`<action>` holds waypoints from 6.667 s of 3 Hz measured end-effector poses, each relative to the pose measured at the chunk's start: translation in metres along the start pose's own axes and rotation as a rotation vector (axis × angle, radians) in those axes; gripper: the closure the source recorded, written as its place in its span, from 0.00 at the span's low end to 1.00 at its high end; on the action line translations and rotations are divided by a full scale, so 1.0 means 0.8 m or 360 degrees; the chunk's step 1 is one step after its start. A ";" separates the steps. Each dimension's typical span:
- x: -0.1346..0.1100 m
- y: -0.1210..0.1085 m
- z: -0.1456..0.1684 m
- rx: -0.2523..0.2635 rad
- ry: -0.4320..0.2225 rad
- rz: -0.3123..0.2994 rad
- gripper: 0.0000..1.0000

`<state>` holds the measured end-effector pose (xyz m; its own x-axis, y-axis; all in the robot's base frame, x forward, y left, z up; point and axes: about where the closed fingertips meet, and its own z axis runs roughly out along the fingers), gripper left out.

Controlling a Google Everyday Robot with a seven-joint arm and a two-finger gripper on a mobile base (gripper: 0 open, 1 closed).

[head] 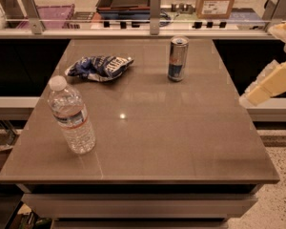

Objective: Pick redbull can

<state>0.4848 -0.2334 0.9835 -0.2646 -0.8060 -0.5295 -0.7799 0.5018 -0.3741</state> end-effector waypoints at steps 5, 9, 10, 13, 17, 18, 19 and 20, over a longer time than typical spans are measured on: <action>-0.067 -0.059 0.151 -0.0101 -0.0681 0.0254 0.00; -0.092 -0.080 0.220 -0.0212 -0.1044 0.0255 0.00; -0.105 -0.080 0.228 -0.0320 -0.1071 0.0281 0.00; -0.126 -0.080 0.258 -0.0447 -0.1118 0.0415 0.00; -0.133 -0.073 0.277 -0.0421 -0.1143 0.0496 0.19; -0.136 -0.071 0.278 -0.0428 -0.1145 0.0493 0.41; -0.139 -0.069 0.280 -0.0435 -0.1146 0.0491 0.64; -0.142 -0.067 0.281 -0.0442 -0.1148 0.0488 0.88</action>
Offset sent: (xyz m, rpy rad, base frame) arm 0.0955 0.0353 -0.0316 0.3368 -0.1116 0.0172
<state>0.6840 -0.0984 0.8923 -0.1331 -0.1997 -0.9708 -0.8690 0.4945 0.0175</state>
